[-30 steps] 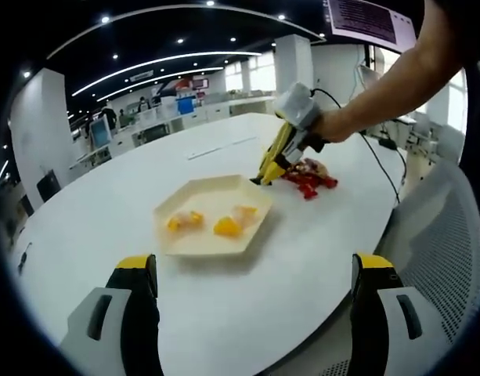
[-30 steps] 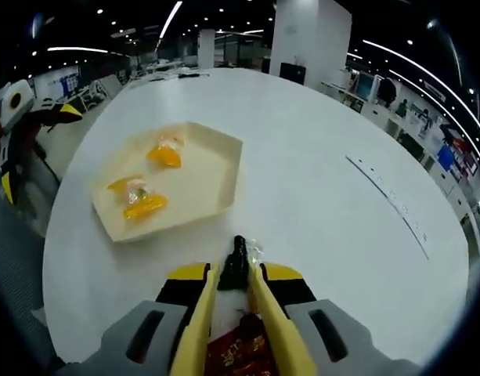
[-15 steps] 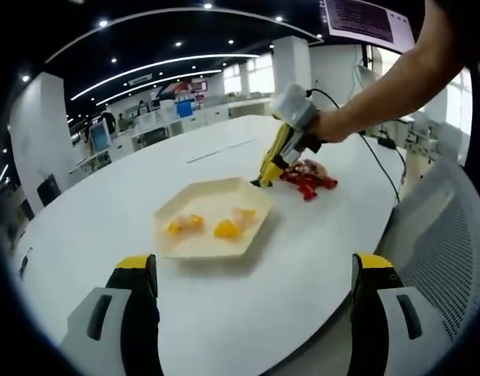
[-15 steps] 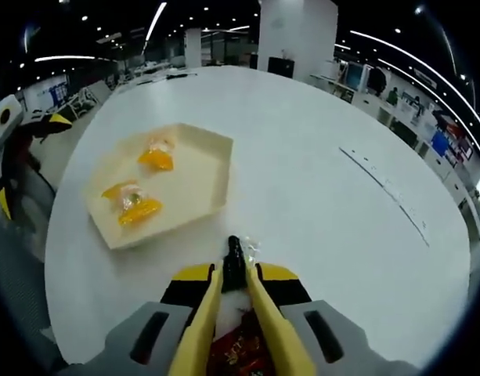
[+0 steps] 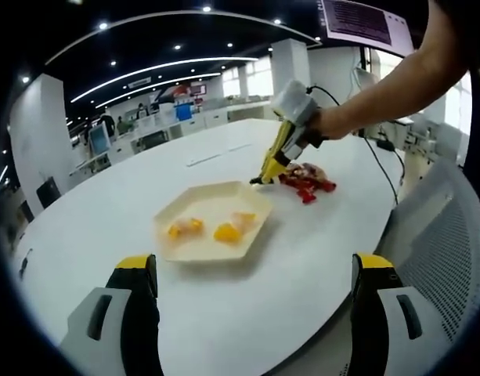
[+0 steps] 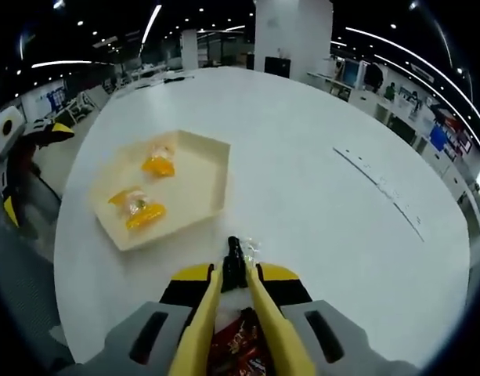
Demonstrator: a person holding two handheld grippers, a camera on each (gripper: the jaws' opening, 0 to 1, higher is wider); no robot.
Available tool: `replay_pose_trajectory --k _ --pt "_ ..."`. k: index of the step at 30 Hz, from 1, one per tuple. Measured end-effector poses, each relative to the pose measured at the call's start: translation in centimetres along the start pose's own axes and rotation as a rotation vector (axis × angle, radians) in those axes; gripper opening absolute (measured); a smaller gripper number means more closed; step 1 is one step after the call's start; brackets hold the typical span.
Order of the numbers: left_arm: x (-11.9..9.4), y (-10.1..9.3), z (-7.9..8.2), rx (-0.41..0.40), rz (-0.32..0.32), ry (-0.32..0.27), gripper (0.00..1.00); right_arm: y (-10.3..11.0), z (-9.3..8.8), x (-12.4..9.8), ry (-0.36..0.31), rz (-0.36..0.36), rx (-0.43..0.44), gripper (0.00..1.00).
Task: Place the target food into the container with the food tongs after gripping and lifting it, then release it inside without dropping or visibly crushing the food.
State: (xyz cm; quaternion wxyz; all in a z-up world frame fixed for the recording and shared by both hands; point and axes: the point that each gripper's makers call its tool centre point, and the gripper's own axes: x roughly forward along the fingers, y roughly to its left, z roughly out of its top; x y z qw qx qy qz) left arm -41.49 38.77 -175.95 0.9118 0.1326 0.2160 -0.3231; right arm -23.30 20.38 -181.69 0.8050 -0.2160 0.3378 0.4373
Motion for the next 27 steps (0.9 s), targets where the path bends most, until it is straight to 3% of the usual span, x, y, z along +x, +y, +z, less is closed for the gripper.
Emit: replay_pose_trajectory --k 27 --pt "-0.4 0.0 0.9 -0.003 -0.003 -0.046 0.99 -1.3 3.2 -4.0 -0.012 -0.029 0.03 0.2"
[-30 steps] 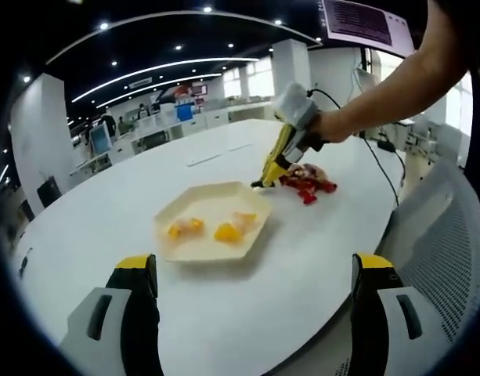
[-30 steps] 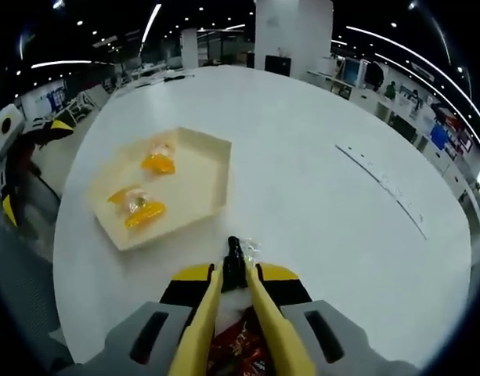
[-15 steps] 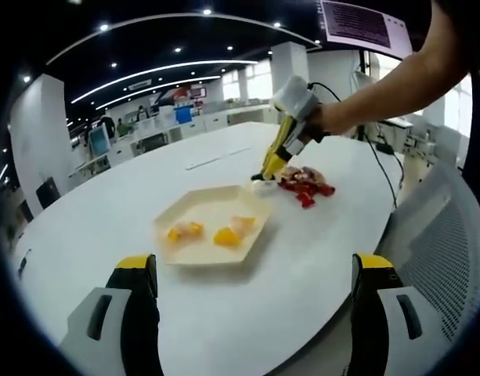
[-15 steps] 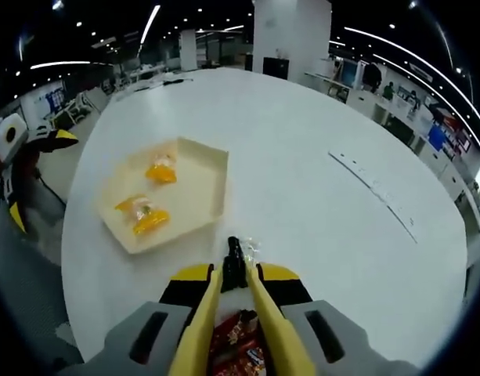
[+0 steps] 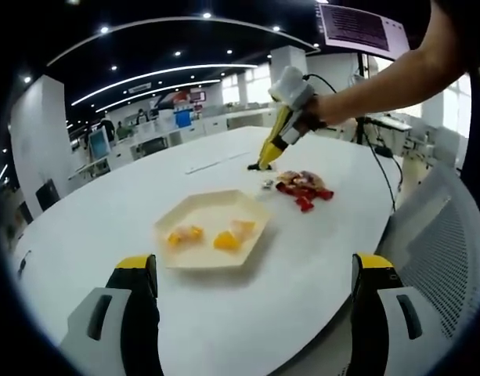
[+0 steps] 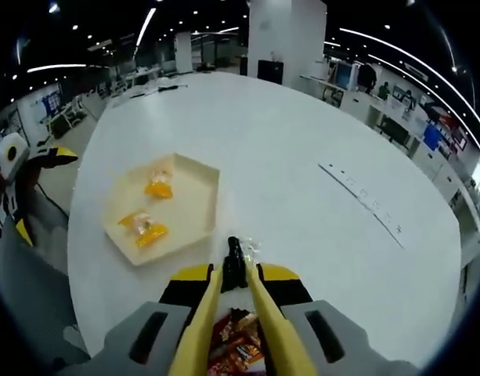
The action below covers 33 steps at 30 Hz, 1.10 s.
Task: Place the target food into the container with the food tongs after gripping and lifting it, then release it inside without dropping or visibly crushing the food.
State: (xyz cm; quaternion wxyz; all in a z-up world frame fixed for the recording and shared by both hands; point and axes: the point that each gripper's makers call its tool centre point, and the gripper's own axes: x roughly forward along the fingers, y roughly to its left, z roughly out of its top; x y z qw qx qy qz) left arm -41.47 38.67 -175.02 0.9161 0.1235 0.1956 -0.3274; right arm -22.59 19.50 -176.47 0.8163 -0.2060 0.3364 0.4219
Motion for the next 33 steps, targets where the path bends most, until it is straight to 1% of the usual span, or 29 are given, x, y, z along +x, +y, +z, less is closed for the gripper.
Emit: replay_pose_trajectory --k 5,14,24,33 --pt "0.0 0.0 0.0 0.001 -0.001 0.0 0.99 -0.2 0.4 -0.5 -0.006 -0.003 0.007 0.2" --pt "0.0 0.0 0.1 -0.003 0.001 -0.003 0.99 0.0 0.9 -0.4 -0.01 -0.004 -0.005 0.2" --pt "0.1 -0.2 0.0 -0.007 -0.014 0.001 0.99 1.6 3.1 -0.1 -0.035 0.017 -0.025 0.2" --pt "0.0 -0.2 0.1 -0.004 -0.01 -0.004 0.99 3.2 4.8 0.6 -0.046 0.045 -0.05 0.21"
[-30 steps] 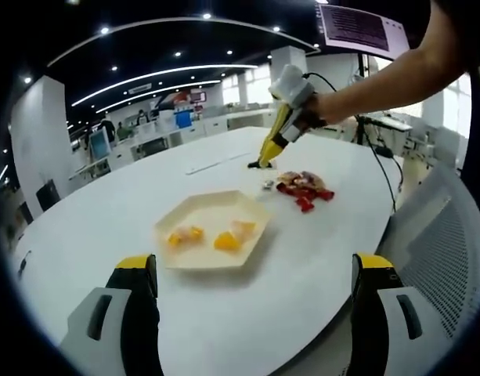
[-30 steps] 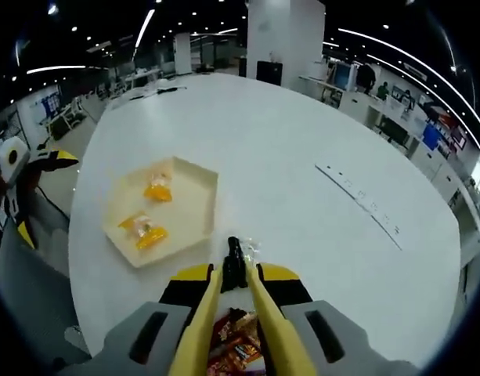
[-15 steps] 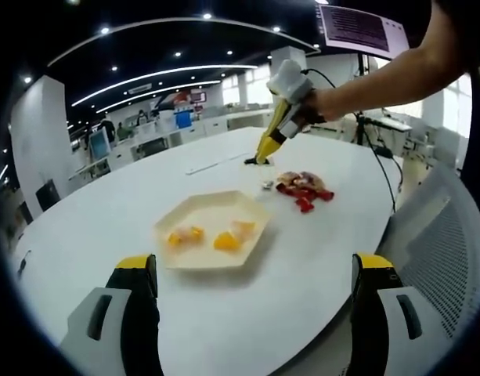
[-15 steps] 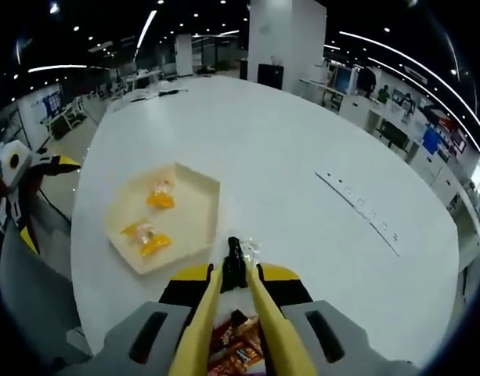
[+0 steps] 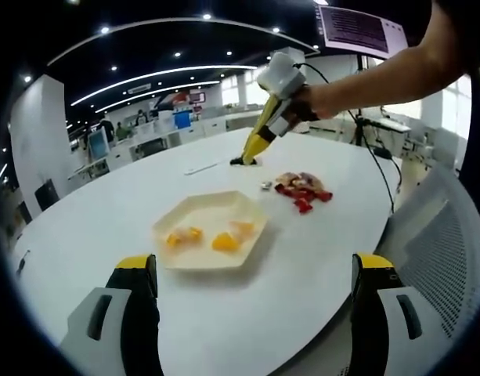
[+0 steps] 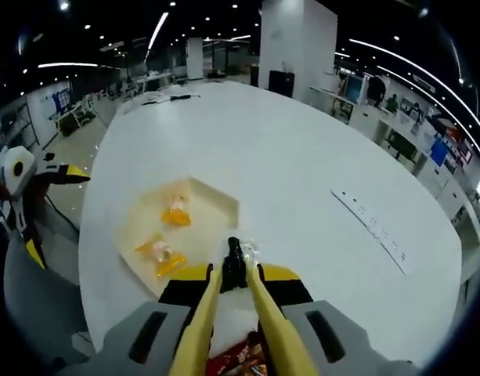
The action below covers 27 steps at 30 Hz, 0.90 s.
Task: Place the target food into the container with the food tongs after gripping and lifting it, then release it inside without dropping or visibly crushing the food.
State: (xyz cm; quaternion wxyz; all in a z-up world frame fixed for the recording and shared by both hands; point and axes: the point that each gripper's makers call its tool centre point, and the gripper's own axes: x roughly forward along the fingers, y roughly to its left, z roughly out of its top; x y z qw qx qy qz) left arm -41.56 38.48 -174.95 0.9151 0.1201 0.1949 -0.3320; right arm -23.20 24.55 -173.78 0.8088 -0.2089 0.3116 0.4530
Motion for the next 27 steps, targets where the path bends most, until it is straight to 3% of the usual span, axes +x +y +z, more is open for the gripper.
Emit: replay_pose_trajectory --k 27 --pt "-0.1 0.2 0.2 -0.002 0.008 -0.011 0.99 3.4 4.5 2.3 -0.052 0.068 -0.074 0.19"
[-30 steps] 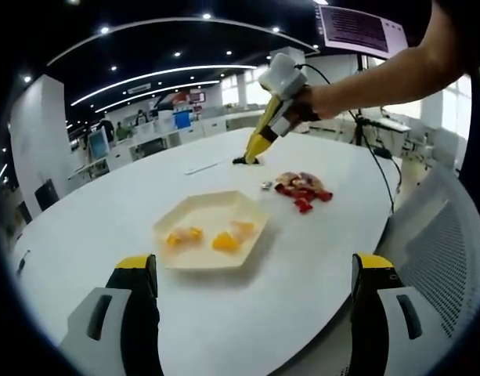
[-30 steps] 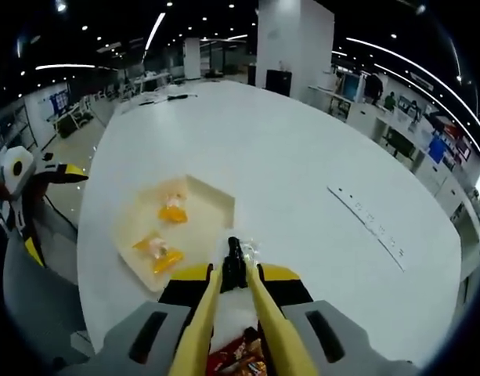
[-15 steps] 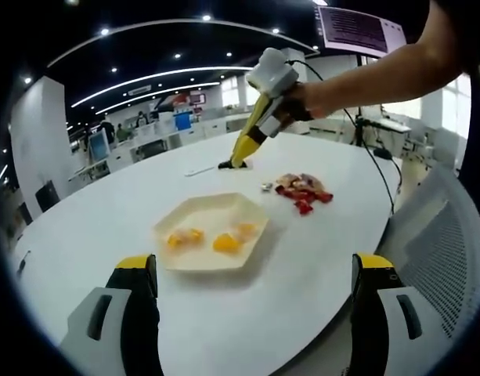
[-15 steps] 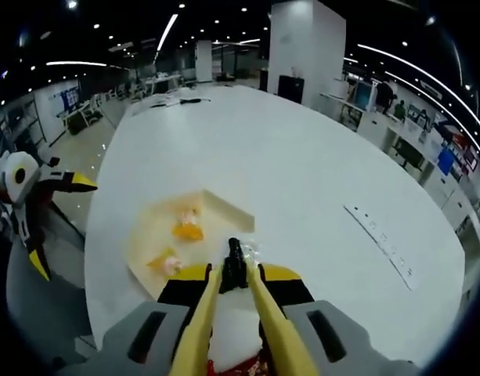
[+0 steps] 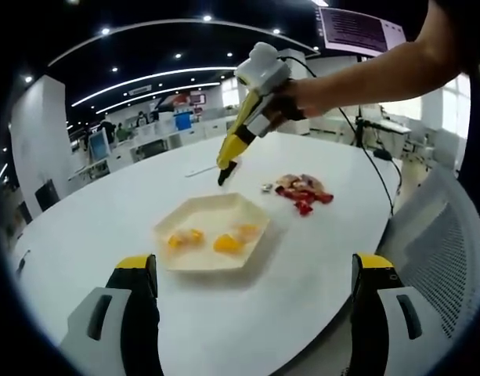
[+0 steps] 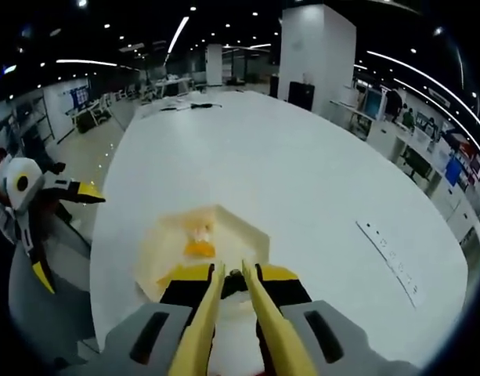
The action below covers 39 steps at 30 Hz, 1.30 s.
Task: Place the target food into the container with the food tongs after gripping and lifting it, then release it inside without dropping or visibly crushing the food.
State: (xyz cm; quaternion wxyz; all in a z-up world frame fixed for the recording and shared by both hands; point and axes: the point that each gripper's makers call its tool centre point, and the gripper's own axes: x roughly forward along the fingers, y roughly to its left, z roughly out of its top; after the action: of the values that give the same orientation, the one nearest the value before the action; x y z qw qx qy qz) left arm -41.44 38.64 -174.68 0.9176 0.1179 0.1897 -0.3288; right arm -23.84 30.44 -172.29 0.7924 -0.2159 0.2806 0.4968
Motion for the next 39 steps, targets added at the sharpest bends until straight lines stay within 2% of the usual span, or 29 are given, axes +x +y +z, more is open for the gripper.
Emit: replay_pose_trajectory --k 7,11,15,25,32,39 --pt "0.0 0.0 0.1 0.0 0.0 -0.002 0.99 0.7 2.0 0.3 -0.042 0.017 -0.011 0.2" --pt "0.0 0.0 0.1 0.0 0.003 -0.003 0.99 1.0 3.7 0.3 -0.087 0.023 -0.03 0.26" --pt "0.0 0.1 0.1 -0.002 0.004 -0.004 0.99 1.1 4.2 0.2 -0.104 0.024 -0.049 0.27" --pt "0.0 0.0 0.0 0.002 0.004 -0.001 0.99 0.9 3.8 -0.3 -0.094 0.029 -0.059 0.28" --pt "0.0 0.0 0.0 0.001 0.004 -0.001 0.99 0.0 3.3 -1.5 -0.118 0.012 -0.061 0.29" --pt "0.0 0.1 -0.1 0.003 0.005 0.001 0.99 -1.2 2.1 -3.0 -0.123 -0.006 -0.042 0.29"
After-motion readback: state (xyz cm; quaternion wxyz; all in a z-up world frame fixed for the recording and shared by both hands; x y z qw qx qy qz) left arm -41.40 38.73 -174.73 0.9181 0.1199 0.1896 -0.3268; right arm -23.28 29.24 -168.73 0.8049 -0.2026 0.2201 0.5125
